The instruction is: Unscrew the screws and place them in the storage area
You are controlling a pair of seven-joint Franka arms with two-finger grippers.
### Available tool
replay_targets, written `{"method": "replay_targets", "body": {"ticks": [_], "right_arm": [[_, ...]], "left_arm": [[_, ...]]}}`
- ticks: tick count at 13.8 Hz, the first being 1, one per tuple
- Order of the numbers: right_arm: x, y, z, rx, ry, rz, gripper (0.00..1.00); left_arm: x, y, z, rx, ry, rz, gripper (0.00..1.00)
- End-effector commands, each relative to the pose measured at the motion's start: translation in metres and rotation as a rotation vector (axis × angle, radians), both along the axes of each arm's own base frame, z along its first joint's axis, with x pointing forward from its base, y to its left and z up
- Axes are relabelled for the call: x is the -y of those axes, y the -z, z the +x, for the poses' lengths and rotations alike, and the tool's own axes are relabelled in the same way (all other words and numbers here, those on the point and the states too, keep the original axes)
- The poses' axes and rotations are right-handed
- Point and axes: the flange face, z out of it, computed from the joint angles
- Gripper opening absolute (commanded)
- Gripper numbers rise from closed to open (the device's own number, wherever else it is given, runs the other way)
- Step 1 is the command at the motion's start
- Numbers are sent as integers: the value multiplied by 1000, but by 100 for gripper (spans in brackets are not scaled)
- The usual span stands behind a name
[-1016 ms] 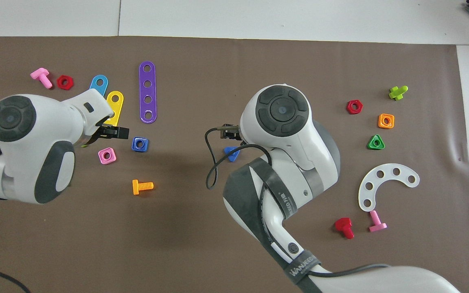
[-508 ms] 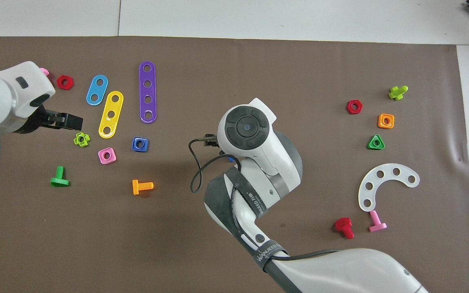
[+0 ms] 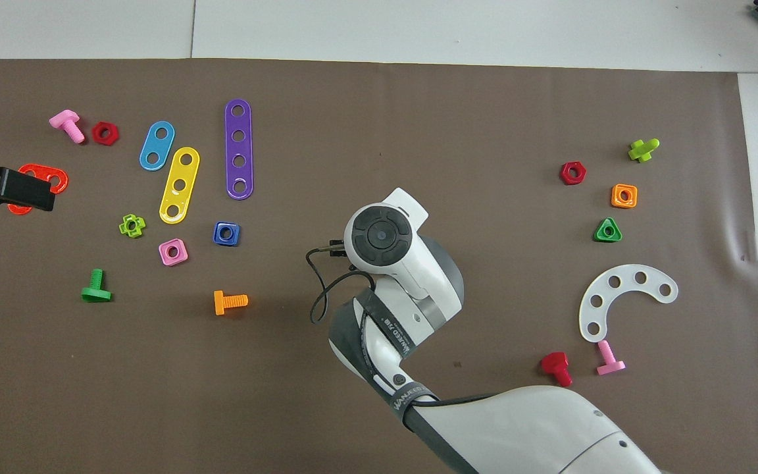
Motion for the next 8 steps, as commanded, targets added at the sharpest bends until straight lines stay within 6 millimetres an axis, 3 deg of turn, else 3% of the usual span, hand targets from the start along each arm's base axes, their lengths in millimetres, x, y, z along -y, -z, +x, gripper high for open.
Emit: {"method": "replay_targets", "body": {"ticks": [1, 3, 6, 8], "right_arm": [[2, -6, -8, 2, -31, -29, 74], [5, -10, -7, 0, -35, -34, 68], [7, -15, -6, 4, -51, -36, 54], [7, -16, -5, 10, -48, -31, 52]], "left_arm": [[-2, 4, -15, -34, 10, -15, 100], [-3, 9, -30, -50, 4, -15, 100], [-4, 8, -30, -48, -2, -22, 100], [-1, 9, -33, -60, 3, -19, 100]]}}
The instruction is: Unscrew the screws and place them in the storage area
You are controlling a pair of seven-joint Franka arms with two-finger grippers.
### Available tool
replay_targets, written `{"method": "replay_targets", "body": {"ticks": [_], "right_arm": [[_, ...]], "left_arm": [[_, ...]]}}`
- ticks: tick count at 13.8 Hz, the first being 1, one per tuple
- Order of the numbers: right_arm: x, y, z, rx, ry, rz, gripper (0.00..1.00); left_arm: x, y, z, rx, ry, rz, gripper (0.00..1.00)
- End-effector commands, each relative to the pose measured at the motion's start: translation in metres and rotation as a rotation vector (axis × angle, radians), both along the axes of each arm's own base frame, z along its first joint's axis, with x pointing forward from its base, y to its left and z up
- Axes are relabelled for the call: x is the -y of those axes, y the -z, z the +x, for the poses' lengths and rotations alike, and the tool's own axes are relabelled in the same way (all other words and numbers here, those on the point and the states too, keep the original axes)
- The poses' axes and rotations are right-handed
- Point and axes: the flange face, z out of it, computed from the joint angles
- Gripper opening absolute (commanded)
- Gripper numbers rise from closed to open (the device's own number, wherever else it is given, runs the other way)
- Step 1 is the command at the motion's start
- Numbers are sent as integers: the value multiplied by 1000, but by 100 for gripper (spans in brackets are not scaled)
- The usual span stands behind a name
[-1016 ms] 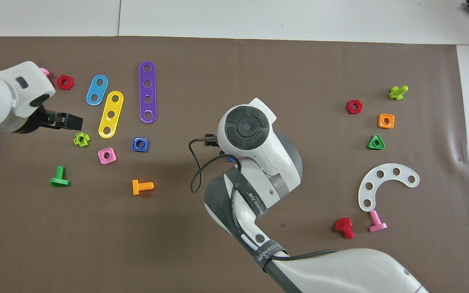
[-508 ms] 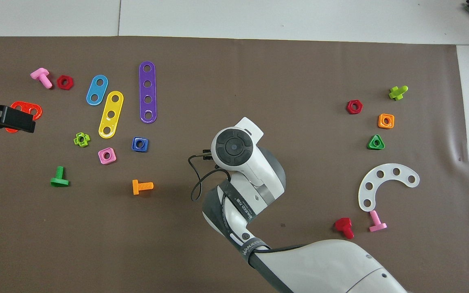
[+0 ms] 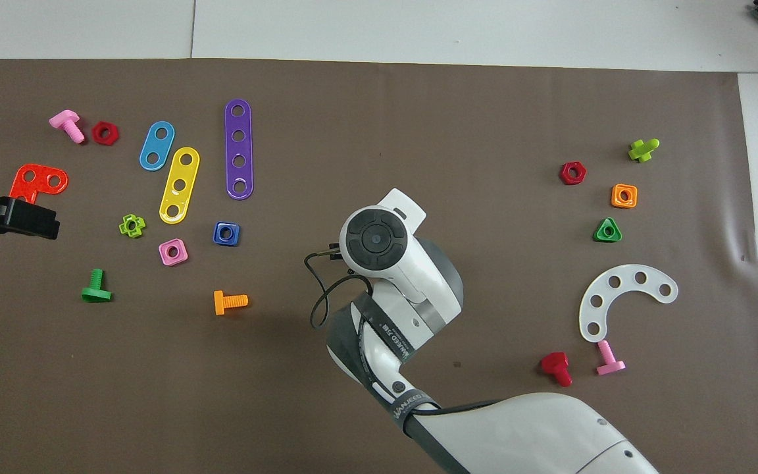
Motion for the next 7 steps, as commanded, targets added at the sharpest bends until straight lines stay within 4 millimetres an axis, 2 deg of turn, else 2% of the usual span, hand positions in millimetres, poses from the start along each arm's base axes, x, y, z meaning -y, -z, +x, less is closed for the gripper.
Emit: {"method": "replay_targets", "body": {"ticks": [1, 7], "right_arm": [[6, -5, -2, 7, -19, -7, 52], [10, 3, -5, 18, -23, 1, 51]], "left_arm": [[1, 3, -11, -22, 3, -15, 100], [-6, 2, -10, -14, -9, -16, 100]]}}
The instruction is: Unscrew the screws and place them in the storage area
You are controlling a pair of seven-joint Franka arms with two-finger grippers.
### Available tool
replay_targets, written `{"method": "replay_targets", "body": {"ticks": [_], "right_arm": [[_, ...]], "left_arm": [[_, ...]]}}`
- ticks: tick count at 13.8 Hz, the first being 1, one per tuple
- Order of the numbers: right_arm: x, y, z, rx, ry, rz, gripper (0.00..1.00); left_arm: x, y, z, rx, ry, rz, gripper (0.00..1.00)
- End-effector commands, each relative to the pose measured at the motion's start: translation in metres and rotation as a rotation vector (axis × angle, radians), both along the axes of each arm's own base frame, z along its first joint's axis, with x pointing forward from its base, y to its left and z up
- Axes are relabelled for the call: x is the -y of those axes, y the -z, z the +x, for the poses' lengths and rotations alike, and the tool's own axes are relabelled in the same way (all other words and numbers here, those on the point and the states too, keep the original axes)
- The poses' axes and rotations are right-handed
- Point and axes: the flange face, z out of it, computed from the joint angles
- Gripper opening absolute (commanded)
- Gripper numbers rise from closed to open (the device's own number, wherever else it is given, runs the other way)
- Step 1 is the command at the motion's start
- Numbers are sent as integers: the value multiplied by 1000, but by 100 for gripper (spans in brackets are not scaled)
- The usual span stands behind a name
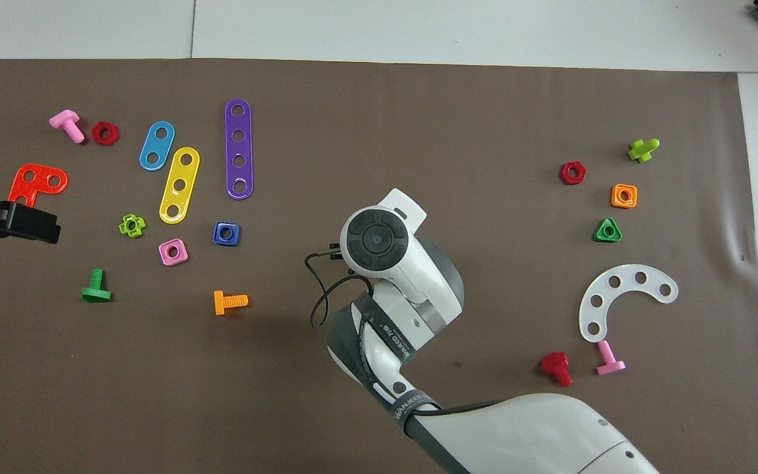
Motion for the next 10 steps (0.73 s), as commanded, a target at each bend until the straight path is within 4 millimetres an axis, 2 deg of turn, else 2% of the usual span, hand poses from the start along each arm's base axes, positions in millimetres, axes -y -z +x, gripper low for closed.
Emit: {"method": "replay_targets", "body": {"ticks": [1, 4, 5, 6, 10], "right_arm": [[9, 0, -4, 18, -22, 0, 50], [10, 0, -4, 18, -22, 0, 43], [10, 0, -3, 19, -21, -2, 28], [12, 0, -2, 24, -25, -8, 0], [17, -5, 4, 29, -16, -13, 0]], "left_arm": [[-4, -2, -9, -4, -6, -15, 100], [-4, -2, -9, -4, -4, -15, 100], [-4, -2, -9, -4, -4, -15, 100], [-4, -2, -9, -4, -6, -15, 100], [-4, -2, -9, -4, -6, -15, 100]]}}
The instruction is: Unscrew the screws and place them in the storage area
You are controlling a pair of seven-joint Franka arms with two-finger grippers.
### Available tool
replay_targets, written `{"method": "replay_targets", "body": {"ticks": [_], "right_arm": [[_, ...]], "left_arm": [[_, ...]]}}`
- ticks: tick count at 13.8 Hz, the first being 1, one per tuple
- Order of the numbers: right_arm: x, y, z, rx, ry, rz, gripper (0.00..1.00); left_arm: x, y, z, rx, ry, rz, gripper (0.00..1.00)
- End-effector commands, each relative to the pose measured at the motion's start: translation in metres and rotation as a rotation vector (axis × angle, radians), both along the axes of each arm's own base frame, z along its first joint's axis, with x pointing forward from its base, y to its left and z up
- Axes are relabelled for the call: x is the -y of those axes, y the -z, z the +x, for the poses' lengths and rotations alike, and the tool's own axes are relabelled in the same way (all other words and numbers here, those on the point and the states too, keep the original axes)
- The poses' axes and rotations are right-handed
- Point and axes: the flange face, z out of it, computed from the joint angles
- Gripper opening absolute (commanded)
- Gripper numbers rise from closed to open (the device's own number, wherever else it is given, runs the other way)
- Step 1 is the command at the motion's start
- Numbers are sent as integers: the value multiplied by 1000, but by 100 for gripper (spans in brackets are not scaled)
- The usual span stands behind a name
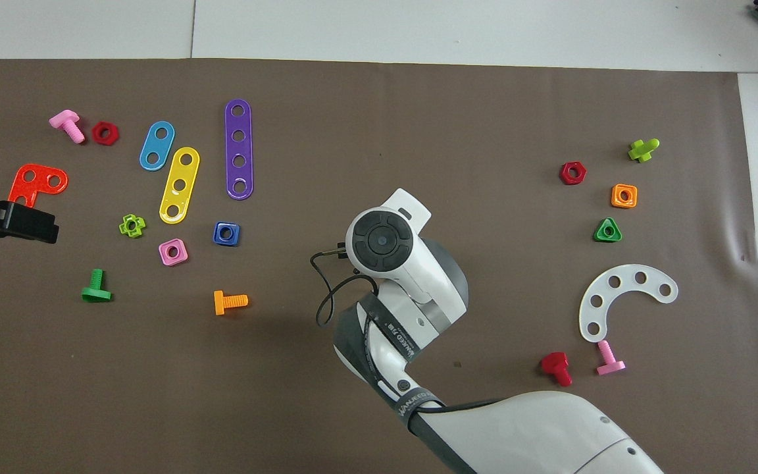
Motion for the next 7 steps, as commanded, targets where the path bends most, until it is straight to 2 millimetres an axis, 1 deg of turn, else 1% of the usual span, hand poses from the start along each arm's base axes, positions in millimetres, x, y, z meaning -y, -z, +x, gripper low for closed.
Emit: {"method": "replay_targets", "body": {"ticks": [1, 2, 4, 5, 7], "right_arm": [[12, -22, 3, 26, -11, 2, 0], [20, -40, 5, 31, 0, 5, 0], [43, -77, 13, 42, 37, 13, 0], [60, -94, 18, 43, 57, 13, 0], [105, -118, 34, 42, 60, 8, 0]], "left_arm": [[-2, -2, -9, -4, -3, -15, 100], [-2, -2, -9, -4, -1, -15, 100], [-2, -2, -9, -4, -1, -15, 100], [-2, -2, -9, -4, -1, -15, 100], [-2, -2, -9, -4, -3, -15, 100]]}}
